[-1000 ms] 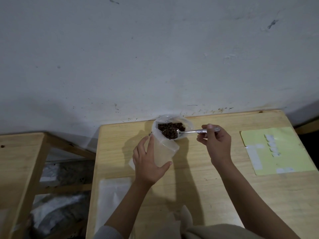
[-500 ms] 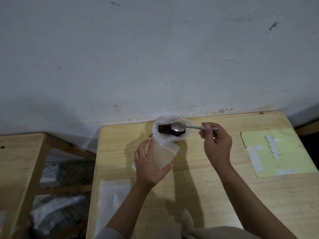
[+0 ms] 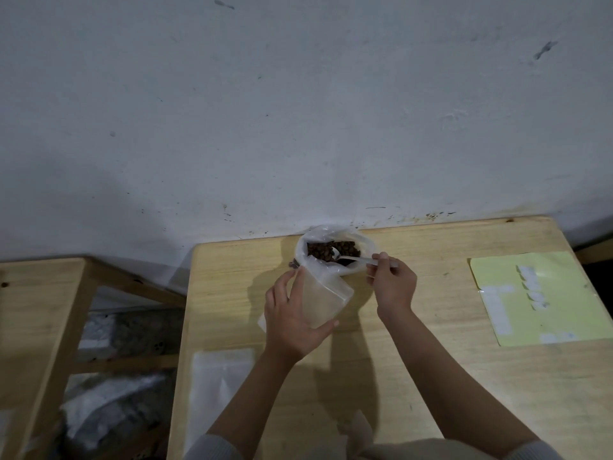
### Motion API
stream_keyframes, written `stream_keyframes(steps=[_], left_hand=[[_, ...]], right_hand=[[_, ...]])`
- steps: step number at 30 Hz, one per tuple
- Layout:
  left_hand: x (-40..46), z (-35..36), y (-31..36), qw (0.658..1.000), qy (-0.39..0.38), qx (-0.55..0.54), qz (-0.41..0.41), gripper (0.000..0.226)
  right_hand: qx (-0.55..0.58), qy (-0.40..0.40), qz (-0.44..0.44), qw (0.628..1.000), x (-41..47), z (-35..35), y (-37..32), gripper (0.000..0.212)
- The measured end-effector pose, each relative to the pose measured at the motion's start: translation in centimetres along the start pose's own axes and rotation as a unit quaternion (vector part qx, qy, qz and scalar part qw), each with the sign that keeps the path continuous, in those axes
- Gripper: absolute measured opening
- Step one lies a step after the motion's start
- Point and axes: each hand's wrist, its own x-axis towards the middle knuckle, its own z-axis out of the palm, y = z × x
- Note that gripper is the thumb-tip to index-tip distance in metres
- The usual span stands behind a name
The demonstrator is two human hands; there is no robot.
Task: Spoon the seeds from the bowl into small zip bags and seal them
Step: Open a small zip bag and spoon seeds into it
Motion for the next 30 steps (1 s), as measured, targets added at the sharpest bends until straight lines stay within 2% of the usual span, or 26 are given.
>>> stream_keyframes(steps=[4,9,19,24,30], left_hand=[[0.0,-0.1,-0.1,1.000,-0.001,-0.002,0.003,0.111],[-0.3,-0.4,-0.2,1.000,0.010,-0.007,-0.004,0.110],[-1.0,-1.1,0.7,0.999,0.039,-0.012,0.017,0.107],[-1.6,-0.7,0.6,0.999,0.021,-0.019,0.016,0.108],[-1.5,-0.5,0.5,1.000,0.011,-0.013,-0.007,0.109]], right_hand=[[0.052,0.003,0.018,0.998,-0.1,-0.7,-0.5,0.024],[0.086,-0.032,-0.010,0.996,-0.6,-2.4,-1.7,0.025],[0.036,-0.130,-0.176,0.975,-3.0,-6.9,-3.1,0.023],[0.041,-0.107,-0.199,0.973,-2.9,-6.9,-3.4,0.023],[-0.049,-0.072,-0.213,0.973,-1.3,-4.5,-2.2,0.016]])
